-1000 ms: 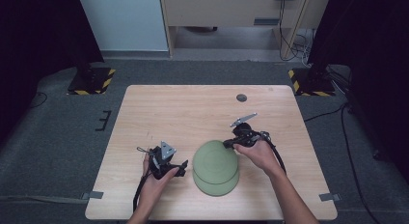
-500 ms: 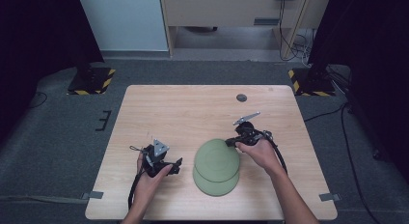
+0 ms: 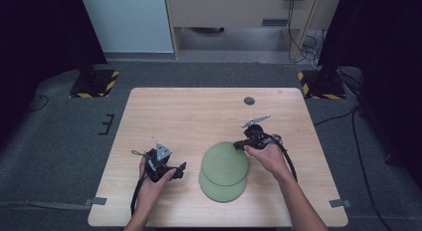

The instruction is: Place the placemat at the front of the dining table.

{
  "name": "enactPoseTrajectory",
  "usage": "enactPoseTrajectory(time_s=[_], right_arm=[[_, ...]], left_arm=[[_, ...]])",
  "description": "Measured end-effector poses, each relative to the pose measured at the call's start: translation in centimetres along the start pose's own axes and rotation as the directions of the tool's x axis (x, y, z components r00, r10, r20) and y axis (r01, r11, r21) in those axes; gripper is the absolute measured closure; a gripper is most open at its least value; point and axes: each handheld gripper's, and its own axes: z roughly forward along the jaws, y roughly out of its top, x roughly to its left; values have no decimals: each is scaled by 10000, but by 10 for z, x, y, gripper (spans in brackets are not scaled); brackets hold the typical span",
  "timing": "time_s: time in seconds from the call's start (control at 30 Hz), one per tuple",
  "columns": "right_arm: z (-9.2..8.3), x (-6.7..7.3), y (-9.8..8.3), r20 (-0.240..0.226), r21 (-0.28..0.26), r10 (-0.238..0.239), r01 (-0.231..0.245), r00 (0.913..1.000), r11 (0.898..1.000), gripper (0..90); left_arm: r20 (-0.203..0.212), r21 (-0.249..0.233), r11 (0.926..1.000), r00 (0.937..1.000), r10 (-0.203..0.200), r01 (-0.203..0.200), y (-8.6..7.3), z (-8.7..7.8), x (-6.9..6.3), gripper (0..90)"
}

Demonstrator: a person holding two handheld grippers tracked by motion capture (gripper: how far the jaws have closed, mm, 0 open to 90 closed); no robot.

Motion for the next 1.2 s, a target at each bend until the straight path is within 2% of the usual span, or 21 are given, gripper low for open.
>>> enactPoseTrajectory(time_s=[0.4,0.63,0.9,1.2], right_arm=[[-2,-2,1,122,-225,135,-132,9998,9997,859],[-7,2,3,263,-313,27,-19,9997,9995,860],[-7,1,11,327,-317,136,-126,9994,9994,861],[-14,8,21,428,-471,-36,56,9991,9989,861]], left_arm=[[12,40,10000,10000,-7,7,0,1,0,26],[12,67,10000,10000,-33,33,0,1,0,27],[85,74,10000,10000,36,-37,-1,1,-2,28],[97,97,9999,9999,67,-68,-2,1,-3,29]])
